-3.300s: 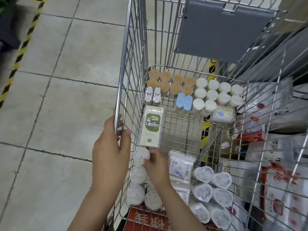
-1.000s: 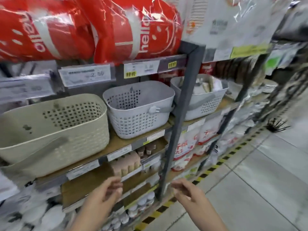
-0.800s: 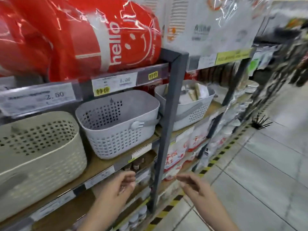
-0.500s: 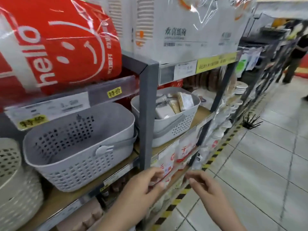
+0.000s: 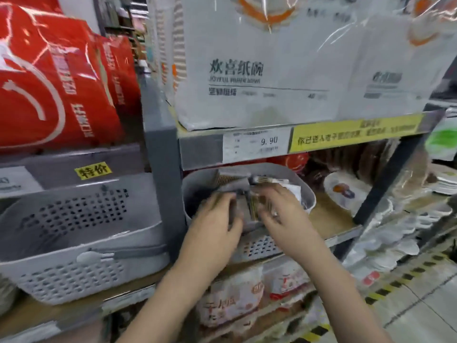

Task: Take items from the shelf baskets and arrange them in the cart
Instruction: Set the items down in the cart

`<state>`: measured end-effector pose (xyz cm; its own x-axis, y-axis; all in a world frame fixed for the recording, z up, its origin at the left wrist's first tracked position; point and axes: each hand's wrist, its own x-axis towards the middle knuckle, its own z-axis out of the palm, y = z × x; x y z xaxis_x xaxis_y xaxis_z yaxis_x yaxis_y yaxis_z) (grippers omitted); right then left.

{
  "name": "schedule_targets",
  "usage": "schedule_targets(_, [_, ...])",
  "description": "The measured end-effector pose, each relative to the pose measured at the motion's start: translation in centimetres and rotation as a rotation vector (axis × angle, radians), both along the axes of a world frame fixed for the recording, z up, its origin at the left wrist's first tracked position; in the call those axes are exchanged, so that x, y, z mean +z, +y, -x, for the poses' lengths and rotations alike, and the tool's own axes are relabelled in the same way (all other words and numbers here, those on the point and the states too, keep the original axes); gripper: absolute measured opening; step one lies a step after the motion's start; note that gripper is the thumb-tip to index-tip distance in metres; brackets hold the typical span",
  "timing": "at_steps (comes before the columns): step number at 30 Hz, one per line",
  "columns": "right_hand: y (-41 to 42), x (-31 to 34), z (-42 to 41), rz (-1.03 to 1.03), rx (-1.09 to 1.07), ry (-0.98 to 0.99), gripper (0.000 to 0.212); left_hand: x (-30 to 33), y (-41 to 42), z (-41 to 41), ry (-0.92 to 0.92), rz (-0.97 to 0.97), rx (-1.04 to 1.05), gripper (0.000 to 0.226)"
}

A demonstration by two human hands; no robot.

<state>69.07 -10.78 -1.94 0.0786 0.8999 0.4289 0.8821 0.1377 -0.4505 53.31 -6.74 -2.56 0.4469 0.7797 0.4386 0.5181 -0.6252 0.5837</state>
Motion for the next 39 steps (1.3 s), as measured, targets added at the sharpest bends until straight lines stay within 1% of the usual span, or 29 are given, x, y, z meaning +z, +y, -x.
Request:
schedule_targets(2, [3.2,1.0,-1.1,-0.006,0.045,-0.098,0.030,-0.2,0.7,-1.3,0.073,0.050,0.073,0.039])
schedule_targets(4, [5.8,1.7,-1.7,0.034,0.094,-0.171,0.037,-0.3,1.2,-1.9,0.083,0.060,0.178,0.041])
schedule_targets(6, [7.8,1.9,-2.0,0.160,0.139,-0.232,0.042,-0.5,1.5,-2.0,0.098,0.051,0.285,0.040])
schedule_targets(8, [9.2,1.3,-2.2,0.254,0.135,-0.332,0.040,-0.5,1.7,-2.1,0.145,0.100,0.350,0.040])
schedule_targets(10, [10.2,0.5,-2.5,0.236,0.092,-0.463,0.039,-0.2,2.0,-2.6,0.224,0.140,0.392,0.036])
schedule_targets(11, [10.5,0.0,-2.6,0.215,0.073,-0.495,0.039,-0.1,2.2,-2.8,0.258,0.149,0.411,0.034])
schedule_targets(14, [11.0,-0.5,-2.7,0.202,0.082,-0.488,0.043,0.1,2.7,-2.9,0.318,0.186,0.449,0.032])
schedule_targets(19, [11.1,-0.1,-3.4,0.276,0.185,-0.406,0.046,0.2,3.3,-2.9,0.334,0.243,0.456,0.043])
schedule_targets(22, [11.1,0.2,-3.7,0.330,0.238,-0.351,0.056,0.1,3.6,-2.6,0.267,0.262,0.444,0.045])
schedule_targets(24, [11.0,0.0,-3.6,0.321,0.251,-0.347,0.063,0.0,3.8,-2.4,0.214,0.287,0.423,0.049])
schedule_targets(26, [11.0,-0.4,-3.3,0.252,0.225,-0.360,0.058,0.0,3.9,-2.3,0.151,0.289,0.408,0.051])
schedule_targets(29, [10.8,-0.8,-3.1,0.160,0.195,-0.368,0.052,0.3,3.7,-2.2,0.060,0.256,0.439,0.055])
schedule_targets(32, [10.7,-0.8,-3.3,0.138,0.234,-0.252,0.052,0.0,3.0,-2.2,-0.090,0.227,0.433,0.058])
schedule_targets(36, [10.8,-0.8,-3.5,0.086,0.266,-0.144,0.051,-0.9,1.6,-2.3,-0.264,0.115,0.459,0.051])
schedule_targets(38, [10.9,-0.6,-3.5,0.046,0.285,-0.090,0.052,-1.1,0.6,-2.3,-0.370,0.064,0.426,0.047])
schedule_targets(39, [11.0,-0.6,-3.5,0.021,0.293,-0.072,0.051,-1.0,0.0,-2.4,-0.416,0.038,0.402,0.050])
